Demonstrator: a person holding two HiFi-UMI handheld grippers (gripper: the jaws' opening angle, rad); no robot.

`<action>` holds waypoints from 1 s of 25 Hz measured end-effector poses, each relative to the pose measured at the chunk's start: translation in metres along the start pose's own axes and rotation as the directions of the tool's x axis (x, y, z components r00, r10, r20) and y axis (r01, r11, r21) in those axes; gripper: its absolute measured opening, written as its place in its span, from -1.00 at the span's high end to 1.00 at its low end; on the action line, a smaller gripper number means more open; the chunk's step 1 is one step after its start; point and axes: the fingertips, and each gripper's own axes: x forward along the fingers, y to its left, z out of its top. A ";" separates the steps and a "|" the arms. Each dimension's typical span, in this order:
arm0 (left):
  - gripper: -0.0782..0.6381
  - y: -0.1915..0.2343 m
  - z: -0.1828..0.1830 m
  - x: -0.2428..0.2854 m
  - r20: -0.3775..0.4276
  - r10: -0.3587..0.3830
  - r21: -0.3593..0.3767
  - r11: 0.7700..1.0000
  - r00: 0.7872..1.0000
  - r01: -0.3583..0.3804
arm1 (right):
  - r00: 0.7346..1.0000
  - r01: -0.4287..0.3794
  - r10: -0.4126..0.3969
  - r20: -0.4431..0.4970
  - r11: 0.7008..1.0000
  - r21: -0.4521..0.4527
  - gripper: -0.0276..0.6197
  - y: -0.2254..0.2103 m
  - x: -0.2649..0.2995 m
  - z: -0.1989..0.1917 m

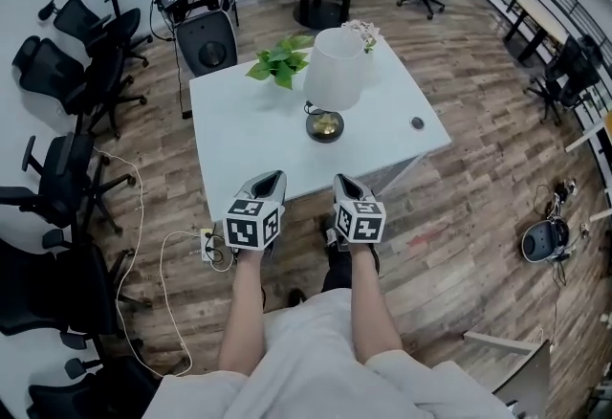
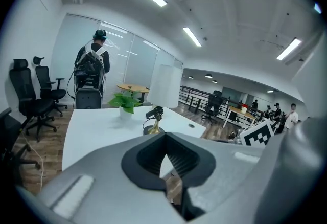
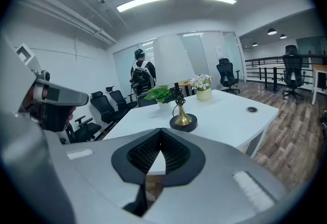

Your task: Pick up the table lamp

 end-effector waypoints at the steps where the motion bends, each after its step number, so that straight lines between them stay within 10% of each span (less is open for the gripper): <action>1: 0.78 -0.001 0.007 0.010 0.000 -0.005 0.008 1.000 1.000 0.005 | 1.000 0.002 -0.002 0.007 1.000 0.005 0.84 -0.005 0.008 0.005; 25: 0.78 -0.020 0.149 0.177 0.119 -0.070 0.093 0.994 0.990 0.059 | 0.997 -0.054 0.040 -0.072 0.979 -0.196 0.25 -0.109 0.195 0.046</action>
